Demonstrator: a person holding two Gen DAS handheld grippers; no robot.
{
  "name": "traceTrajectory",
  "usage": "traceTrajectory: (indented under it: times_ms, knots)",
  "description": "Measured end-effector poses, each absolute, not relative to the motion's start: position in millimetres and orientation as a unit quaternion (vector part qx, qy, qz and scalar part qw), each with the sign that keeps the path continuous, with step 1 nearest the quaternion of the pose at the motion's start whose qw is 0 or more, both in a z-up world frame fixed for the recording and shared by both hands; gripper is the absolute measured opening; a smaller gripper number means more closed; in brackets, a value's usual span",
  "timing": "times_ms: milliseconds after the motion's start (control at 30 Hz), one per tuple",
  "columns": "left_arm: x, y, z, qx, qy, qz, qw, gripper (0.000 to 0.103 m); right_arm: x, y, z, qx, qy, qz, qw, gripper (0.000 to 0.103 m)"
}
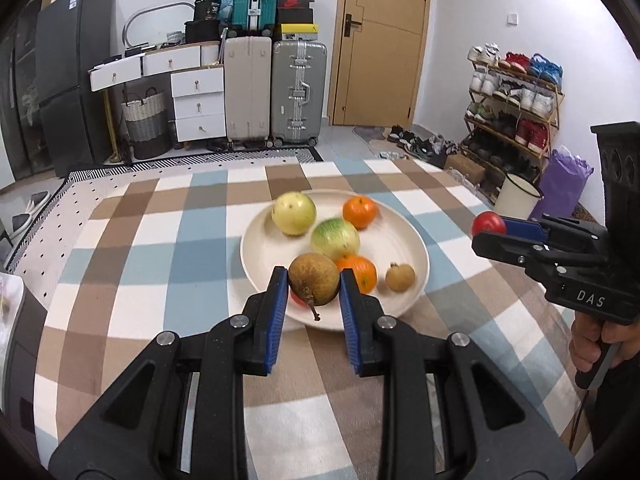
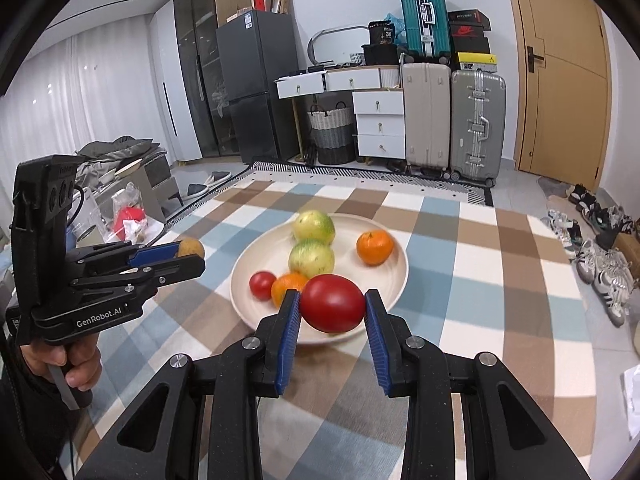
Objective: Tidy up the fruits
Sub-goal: 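Lower the pear and tomato onto the plate and open both grippers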
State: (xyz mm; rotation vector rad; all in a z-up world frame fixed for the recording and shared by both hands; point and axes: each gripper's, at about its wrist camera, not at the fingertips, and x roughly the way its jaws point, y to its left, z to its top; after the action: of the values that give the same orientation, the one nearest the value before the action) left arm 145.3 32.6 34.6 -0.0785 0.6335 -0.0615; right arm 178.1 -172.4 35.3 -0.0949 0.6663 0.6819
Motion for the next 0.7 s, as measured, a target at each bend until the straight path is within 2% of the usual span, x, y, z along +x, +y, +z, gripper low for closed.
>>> traceTrajectory:
  times_ms: [267,700]
  knots:
    - [168.7,38.6,40.8,-0.035,0.308,-0.024,0.95,0.023,195.2,-168.1,50.0,-0.044,0.313,0.327,0.891,0.033]
    - [221.2,45.5,28.8,-0.015,0.308,0.001,0.951,0.023,240.6,-158.1,33.3,-0.04,0.338,0.326,0.882,0.033]
